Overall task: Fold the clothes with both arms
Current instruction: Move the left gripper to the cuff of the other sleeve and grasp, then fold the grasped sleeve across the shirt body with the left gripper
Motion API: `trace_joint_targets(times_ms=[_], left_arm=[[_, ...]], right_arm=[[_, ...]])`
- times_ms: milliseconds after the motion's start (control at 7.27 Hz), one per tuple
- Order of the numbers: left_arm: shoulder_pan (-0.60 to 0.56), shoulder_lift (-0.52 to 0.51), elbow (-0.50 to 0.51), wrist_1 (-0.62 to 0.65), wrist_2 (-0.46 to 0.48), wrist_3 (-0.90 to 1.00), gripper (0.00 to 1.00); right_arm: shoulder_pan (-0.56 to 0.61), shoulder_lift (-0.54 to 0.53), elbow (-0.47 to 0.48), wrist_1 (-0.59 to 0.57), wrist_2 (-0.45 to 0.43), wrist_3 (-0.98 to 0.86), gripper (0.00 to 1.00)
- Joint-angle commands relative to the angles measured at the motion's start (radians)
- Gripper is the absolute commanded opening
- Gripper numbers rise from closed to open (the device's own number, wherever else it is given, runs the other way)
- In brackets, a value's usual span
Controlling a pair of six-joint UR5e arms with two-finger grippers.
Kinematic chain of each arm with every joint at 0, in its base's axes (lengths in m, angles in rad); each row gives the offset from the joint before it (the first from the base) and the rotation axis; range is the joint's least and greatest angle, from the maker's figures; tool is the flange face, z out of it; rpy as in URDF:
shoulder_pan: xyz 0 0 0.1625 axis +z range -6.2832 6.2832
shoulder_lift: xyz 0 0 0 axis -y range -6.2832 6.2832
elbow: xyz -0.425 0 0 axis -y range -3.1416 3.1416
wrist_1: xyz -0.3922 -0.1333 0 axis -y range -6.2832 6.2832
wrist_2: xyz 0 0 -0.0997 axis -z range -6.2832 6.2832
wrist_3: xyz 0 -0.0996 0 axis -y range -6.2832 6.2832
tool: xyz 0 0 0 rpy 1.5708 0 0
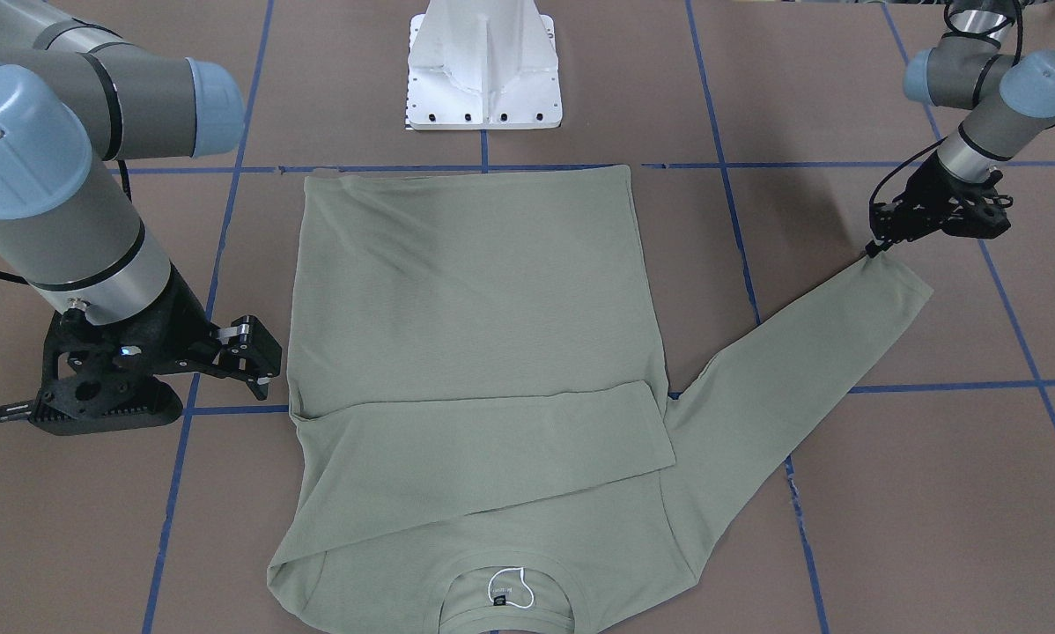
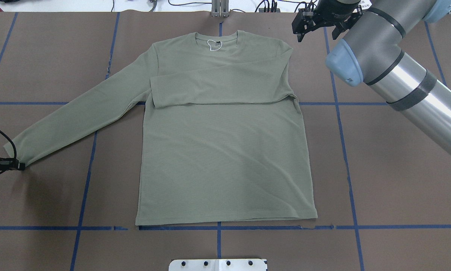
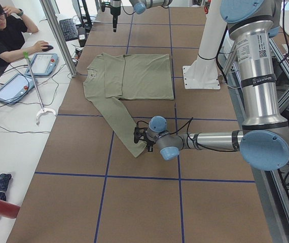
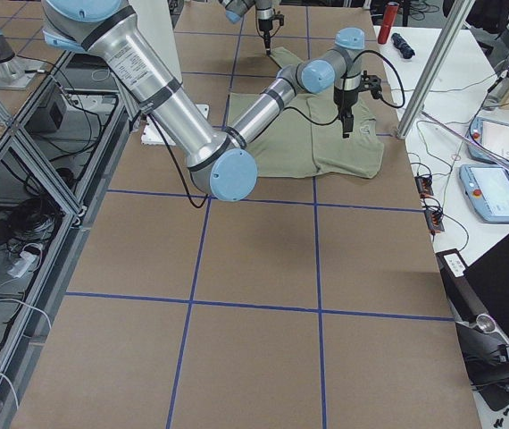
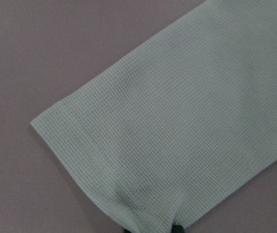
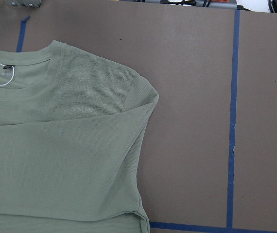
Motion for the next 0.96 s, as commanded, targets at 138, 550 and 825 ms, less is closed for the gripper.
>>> trace_joint_targets(times_ms=[138,550,825], left_arm=[[-0.078,-0.01,-0.119,0.005,-0.003,0.011,0.0],[-0.132,-0.267,-0.181,0.192,-0.003,0.011,0.0],[-0.137,-0.573,-0.158,0.531,0.017,0.009,0.0]], right_arm=[[0.0,-0.006,0.011,0.0,0.0,0.001,1.0],[0.0,-0.006,0.019,0.0,0.0,0.001,1.0],[0.0,-0.006,0.02,0.0,0.0,0.001,1.0]])
